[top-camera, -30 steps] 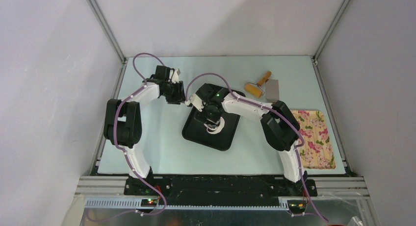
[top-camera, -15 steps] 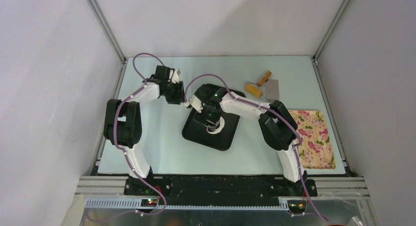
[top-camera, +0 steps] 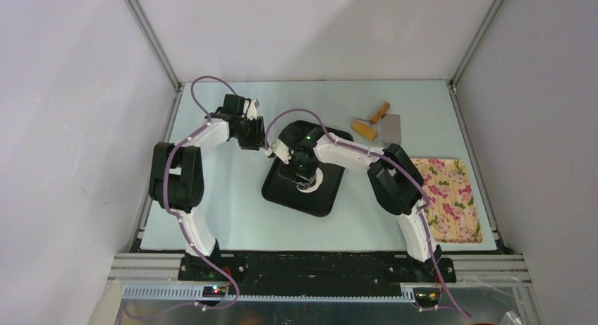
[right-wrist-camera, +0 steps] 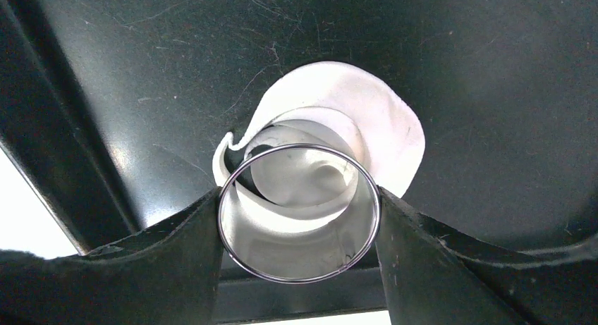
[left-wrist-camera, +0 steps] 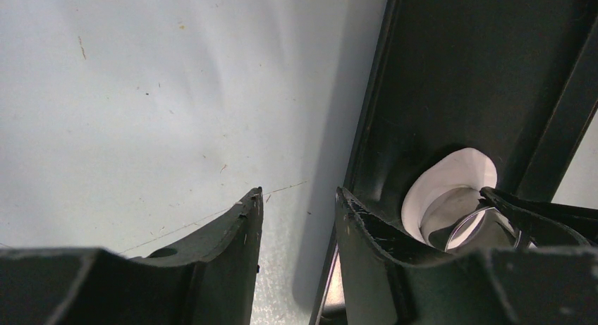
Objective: Roll out the dumpling wrappers from the dough
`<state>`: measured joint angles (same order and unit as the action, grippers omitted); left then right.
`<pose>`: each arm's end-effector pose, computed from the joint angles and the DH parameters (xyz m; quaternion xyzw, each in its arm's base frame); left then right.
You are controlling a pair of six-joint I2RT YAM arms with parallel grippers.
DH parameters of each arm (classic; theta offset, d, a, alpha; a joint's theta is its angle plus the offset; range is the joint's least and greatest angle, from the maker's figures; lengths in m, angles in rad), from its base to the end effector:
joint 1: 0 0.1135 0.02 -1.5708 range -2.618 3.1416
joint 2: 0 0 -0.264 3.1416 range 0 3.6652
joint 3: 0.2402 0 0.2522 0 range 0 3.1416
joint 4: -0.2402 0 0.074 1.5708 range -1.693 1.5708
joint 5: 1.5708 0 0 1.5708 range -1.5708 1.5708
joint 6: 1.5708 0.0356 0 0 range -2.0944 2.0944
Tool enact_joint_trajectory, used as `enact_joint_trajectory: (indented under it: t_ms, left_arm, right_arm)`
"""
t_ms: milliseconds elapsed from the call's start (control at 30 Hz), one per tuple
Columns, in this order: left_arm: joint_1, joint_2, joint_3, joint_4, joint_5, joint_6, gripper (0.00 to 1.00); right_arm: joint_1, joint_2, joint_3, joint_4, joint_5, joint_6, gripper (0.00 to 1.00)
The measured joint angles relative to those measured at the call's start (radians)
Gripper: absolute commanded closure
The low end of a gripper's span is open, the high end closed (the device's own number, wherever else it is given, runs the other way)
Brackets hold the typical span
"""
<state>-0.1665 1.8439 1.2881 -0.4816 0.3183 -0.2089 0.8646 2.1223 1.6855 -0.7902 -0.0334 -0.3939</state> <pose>0.3786 -0.0749 0.1966 0.0216 0.9531 -0.1988 0.2271 0.2863 0.3375 0.1859 -0.5821 0.7948 0.0559 0.1625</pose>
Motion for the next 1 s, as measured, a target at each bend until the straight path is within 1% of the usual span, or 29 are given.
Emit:
enact_joint_trajectory:
  t_ms: [300,600,833,1000]
  left_arm:
    - [0.000,0.000,0.000,0.000,0.000,0.000,0.53]
    - [0.001,0.000,0.000,0.000,0.000,0.000,0.53]
    - [0.004,0.000,-0.010,0.001,0.000,0.000,0.53]
    - [0.006,0.000,-0.015,0.001,0.000,0.000,0.53]
  right_arm:
    - [0.000,0.000,0.007,-0.003,-0.002,0.005,1.00]
    - [0.000,0.012,0.055,-0.005,0.004,0.012,1.00]
    - [0.005,0.012,0.054,-0.005,0.047,-0.003,1.00]
    - [0.026,0.012,0.024,0.000,0.080,-0.020,1.00]
